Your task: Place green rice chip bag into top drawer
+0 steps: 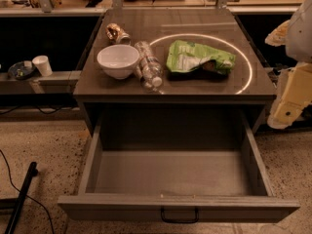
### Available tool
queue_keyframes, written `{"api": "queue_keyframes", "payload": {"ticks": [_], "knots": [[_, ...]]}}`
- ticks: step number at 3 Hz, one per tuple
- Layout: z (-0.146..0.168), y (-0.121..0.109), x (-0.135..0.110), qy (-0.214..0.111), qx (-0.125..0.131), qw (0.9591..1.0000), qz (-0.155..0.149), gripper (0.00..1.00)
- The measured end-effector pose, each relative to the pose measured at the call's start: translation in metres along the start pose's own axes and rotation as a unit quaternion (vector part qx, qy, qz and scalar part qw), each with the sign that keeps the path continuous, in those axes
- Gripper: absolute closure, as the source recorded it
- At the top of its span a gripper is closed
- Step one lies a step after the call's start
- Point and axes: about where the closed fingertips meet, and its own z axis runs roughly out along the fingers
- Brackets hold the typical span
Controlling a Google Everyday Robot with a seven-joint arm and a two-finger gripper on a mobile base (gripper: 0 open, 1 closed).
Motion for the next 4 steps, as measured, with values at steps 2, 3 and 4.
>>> {"api": "queue_keyframes", "payload": {"ticks": [2,3,4], "knots": [[0.012,-0.037,-0.018,-0.017,0.031,0.9990,-0.026,0.00],[0.033,-0.087,-0.039,-0.046,0.069,0.9957,-0.043,0.00],[0.063,-0.131,-0.063,-0.073,0.094,0.9916,-0.051,0.00]]}}
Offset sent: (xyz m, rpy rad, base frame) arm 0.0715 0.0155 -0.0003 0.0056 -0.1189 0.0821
